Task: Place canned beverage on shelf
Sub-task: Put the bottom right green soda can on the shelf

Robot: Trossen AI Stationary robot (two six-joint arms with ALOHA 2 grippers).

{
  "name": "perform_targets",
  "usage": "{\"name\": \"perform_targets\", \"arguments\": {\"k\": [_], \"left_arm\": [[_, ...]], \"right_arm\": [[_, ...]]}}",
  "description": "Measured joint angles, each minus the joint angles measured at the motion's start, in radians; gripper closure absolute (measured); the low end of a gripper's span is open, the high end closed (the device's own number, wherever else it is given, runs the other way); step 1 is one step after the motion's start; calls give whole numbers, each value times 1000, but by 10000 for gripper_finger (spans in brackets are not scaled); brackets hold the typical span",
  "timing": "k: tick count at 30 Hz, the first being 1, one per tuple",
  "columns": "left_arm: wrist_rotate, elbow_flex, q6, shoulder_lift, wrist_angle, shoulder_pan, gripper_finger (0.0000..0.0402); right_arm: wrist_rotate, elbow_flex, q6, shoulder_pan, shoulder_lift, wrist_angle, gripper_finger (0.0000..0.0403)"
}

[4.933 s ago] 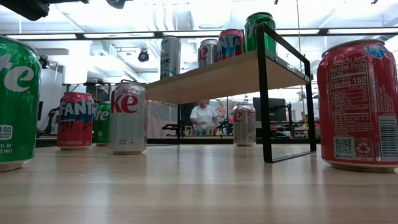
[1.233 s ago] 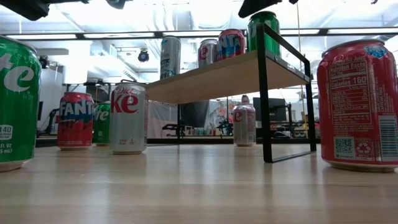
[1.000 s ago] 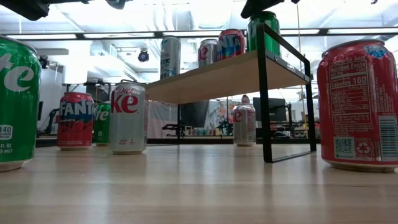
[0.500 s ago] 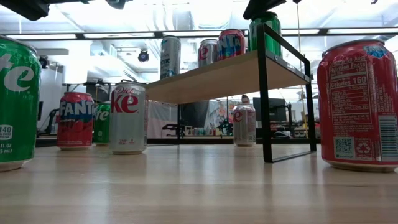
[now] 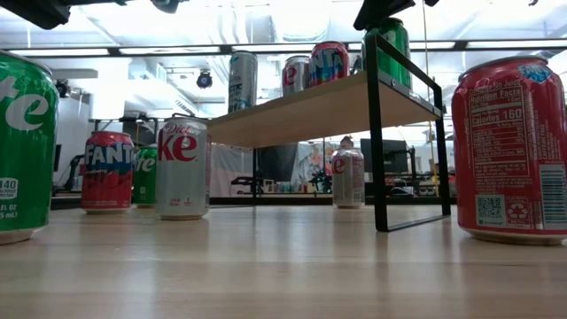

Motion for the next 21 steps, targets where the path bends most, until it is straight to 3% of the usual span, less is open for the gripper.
{"name": "perform_targets", "arguments": {"k": [21], "left_arm": [[0, 0, 0, 0, -5, 0, 401]], "right_arm": [[-6, -1, 19, 66, -7, 0, 390]]}}
